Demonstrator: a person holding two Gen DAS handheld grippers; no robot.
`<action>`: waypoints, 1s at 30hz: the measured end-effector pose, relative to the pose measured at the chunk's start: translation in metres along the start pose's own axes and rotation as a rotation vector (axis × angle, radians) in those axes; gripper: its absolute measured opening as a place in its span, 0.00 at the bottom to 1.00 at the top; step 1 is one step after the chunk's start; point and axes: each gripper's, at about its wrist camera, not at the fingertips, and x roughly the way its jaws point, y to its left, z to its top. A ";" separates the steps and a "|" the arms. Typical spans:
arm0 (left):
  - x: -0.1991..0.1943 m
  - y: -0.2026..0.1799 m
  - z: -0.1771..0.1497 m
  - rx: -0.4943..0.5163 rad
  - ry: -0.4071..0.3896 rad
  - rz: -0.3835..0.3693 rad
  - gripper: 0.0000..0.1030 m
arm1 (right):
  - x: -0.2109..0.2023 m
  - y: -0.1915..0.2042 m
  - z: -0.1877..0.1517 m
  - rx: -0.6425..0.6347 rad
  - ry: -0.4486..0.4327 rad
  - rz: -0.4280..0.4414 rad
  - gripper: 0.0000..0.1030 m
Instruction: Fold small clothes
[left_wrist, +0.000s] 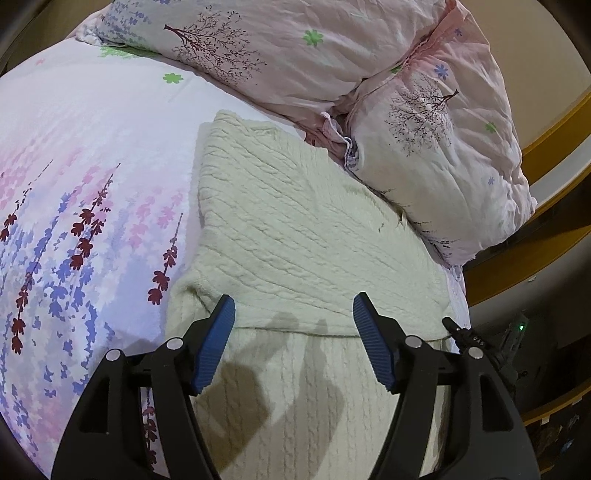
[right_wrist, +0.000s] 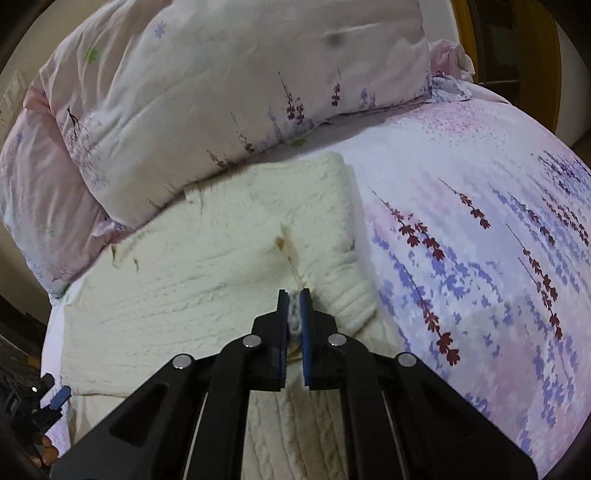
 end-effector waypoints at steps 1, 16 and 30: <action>0.000 0.000 0.000 0.001 0.000 0.001 0.66 | 0.000 0.001 -0.001 -0.006 0.000 -0.005 0.05; -0.055 0.013 -0.035 0.109 -0.013 0.035 0.66 | -0.064 -0.026 -0.004 -0.049 0.026 0.173 0.55; -0.101 0.032 -0.120 0.071 0.018 -0.027 0.59 | -0.112 -0.103 -0.084 -0.049 0.232 0.222 0.42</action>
